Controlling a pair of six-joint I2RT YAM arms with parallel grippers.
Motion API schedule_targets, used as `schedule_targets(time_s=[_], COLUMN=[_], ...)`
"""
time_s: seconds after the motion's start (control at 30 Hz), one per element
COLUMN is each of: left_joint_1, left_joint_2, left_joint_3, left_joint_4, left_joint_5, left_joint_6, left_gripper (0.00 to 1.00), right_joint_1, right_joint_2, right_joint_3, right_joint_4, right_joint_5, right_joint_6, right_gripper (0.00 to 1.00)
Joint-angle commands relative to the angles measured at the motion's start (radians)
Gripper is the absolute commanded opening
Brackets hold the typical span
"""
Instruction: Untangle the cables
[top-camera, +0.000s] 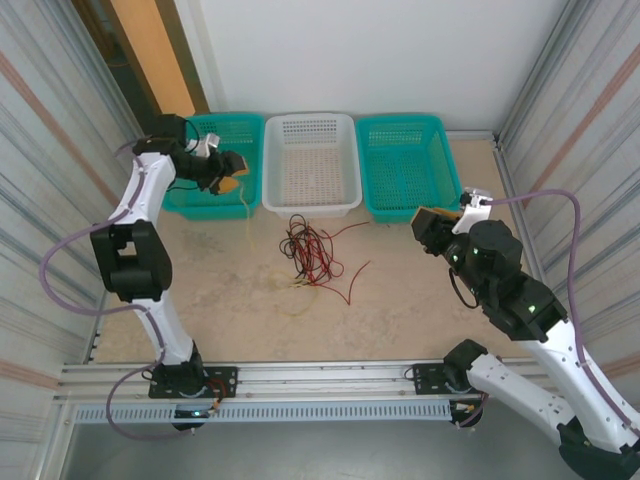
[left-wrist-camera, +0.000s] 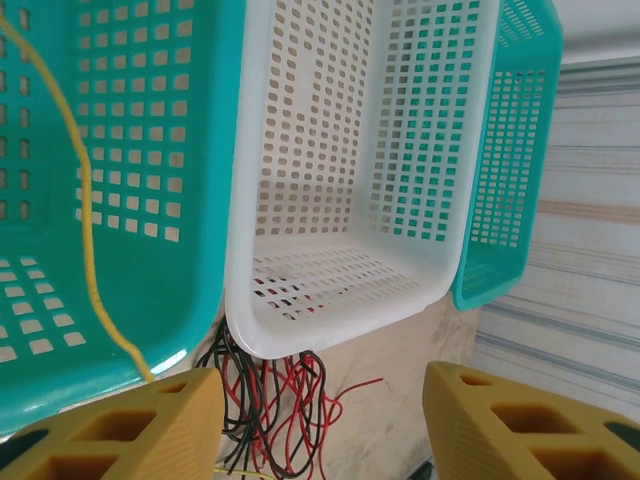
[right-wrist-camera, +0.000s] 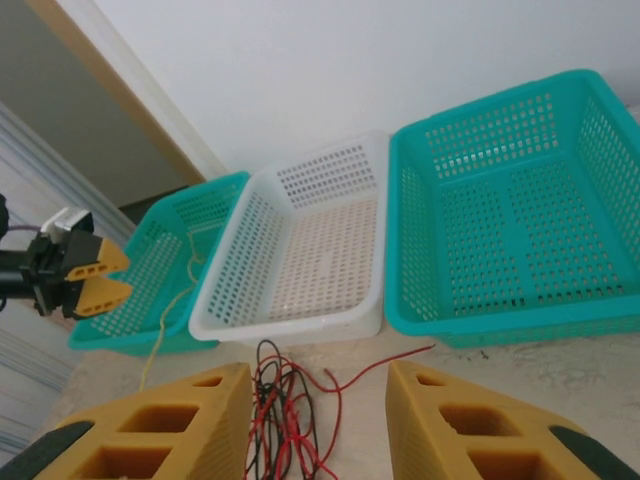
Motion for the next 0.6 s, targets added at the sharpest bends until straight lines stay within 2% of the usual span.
schedule_targets(time_s=[0.0,0.1,0.13,0.17,0.27,0.33,0.43,0.57], left_joint_1=[0.002,-0.009,-0.025,-0.051,-0.186,-0.282,-0.369,-0.346], left_joint_2=[-0.155,-0.307,-0.353,-0.403,-0.549,-0.633,-0.722,-0.760], left_joint_3=[-0.049,-0.150,-0.180,-0.221,-0.331,-0.423,-0.550,-0.698], left_joint_4=[0.005,0.057,0.066,0.081,0.088,0.106,0.101,0.098], left_joint_5=[-0.068,-0.158,-0.193,-0.237,-0.407,-0.469,-0.488,-0.471], left_joint_6=[-0.028,-0.045,-0.048,-0.039,-0.003,0.003,-0.033,-0.091], left_gripper=[0.54,0.55,0.55,0.55,0.56,0.58,0.58,0.58], right_joint_1=[0.004,0.012,0.017,0.023,0.068,0.107,0.180,0.246], right_joint_2=[0.030,0.093,0.121,0.158,0.268,0.338,0.442,0.567], right_joint_3=[0.014,0.016,0.019,0.018,0.015,-0.004,-0.028,-0.036], right_joint_4=[-0.017,-0.035,-0.047,-0.054,-0.063,-0.026,0.033,0.052], right_joint_5=[-0.033,-0.056,-0.059,-0.068,-0.071,-0.102,-0.148,-0.143], right_joint_6=[0.025,0.036,0.048,0.059,0.096,0.115,0.153,0.195], right_gripper=[0.44,0.49,0.55,0.57,0.55,0.55,0.56,0.57])
